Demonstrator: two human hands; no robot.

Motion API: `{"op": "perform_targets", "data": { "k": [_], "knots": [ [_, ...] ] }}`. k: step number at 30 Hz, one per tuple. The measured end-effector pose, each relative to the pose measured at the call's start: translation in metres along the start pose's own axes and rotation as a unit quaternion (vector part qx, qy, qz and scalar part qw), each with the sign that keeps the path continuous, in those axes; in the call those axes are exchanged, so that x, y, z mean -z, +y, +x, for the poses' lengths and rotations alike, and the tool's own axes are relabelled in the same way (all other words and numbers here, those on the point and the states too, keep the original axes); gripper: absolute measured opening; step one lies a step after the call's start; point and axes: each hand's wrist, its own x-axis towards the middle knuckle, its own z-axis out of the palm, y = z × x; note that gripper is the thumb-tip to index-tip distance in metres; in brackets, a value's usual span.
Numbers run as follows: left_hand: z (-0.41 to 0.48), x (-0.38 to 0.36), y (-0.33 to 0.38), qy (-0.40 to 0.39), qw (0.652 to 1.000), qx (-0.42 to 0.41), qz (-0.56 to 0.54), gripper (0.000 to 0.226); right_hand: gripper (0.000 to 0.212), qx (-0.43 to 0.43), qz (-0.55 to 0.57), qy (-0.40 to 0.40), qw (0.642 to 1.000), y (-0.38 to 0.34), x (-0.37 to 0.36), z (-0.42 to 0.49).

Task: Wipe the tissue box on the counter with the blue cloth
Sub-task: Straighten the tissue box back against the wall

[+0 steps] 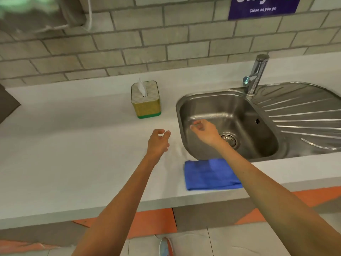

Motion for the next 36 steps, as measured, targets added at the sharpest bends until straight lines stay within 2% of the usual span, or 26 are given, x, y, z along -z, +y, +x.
{"op": "perform_targets", "data": {
  "k": [8, 13, 16, 19, 22, 29, 31, 34, 36],
  "knots": [
    [0.082, 0.056, 0.019, -0.020, 0.983, 0.055, -0.175, 0.035, 0.043, 0.012, 0.066, -0.017, 0.998, -0.061, -0.036, 0.075],
    [0.127, 0.070, 0.027, -0.030, 0.940, 0.133, -0.314, 0.015, 0.047, -0.010, 0.109, -0.025, 0.994, -0.083, -0.052, 0.116],
    [0.149, 0.071, 0.029, -0.014, 0.922, 0.155, -0.354, 0.023, 0.049, -0.023, 0.117, -0.025, 0.993, -0.091, -0.059, 0.138],
    [0.167, 0.068, 0.031, 0.026, 0.923, 0.172, -0.342, 0.060, 0.051, -0.035, 0.131, -0.022, 0.990, -0.097, -0.062, 0.161],
    [0.185, 0.070, 0.032, 0.039, 0.930, 0.178, -0.320, 0.069, 0.053, -0.048, 0.149, -0.022, 0.987, -0.104, -0.066, 0.187],
    [0.227, 0.089, 0.027, -0.026, 0.957, 0.154, -0.244, 0.049, 0.053, -0.081, 0.173, -0.015, 0.981, -0.113, -0.076, 0.239],
    [0.240, 0.099, 0.028, -0.036, 0.968, 0.142, -0.202, 0.037, 0.053, -0.093, 0.179, -0.012, 0.979, -0.115, -0.079, 0.251],
    [0.261, 0.111, 0.032, -0.036, 0.977, 0.134, -0.165, 0.007, 0.057, -0.093, 0.185, -0.009, 0.978, -0.113, -0.085, 0.266],
    [0.277, 0.115, 0.038, -0.024, 0.979, 0.126, -0.156, 0.007, 0.058, -0.090, 0.196, -0.010, 0.976, -0.111, -0.090, 0.273]
  ]
}}
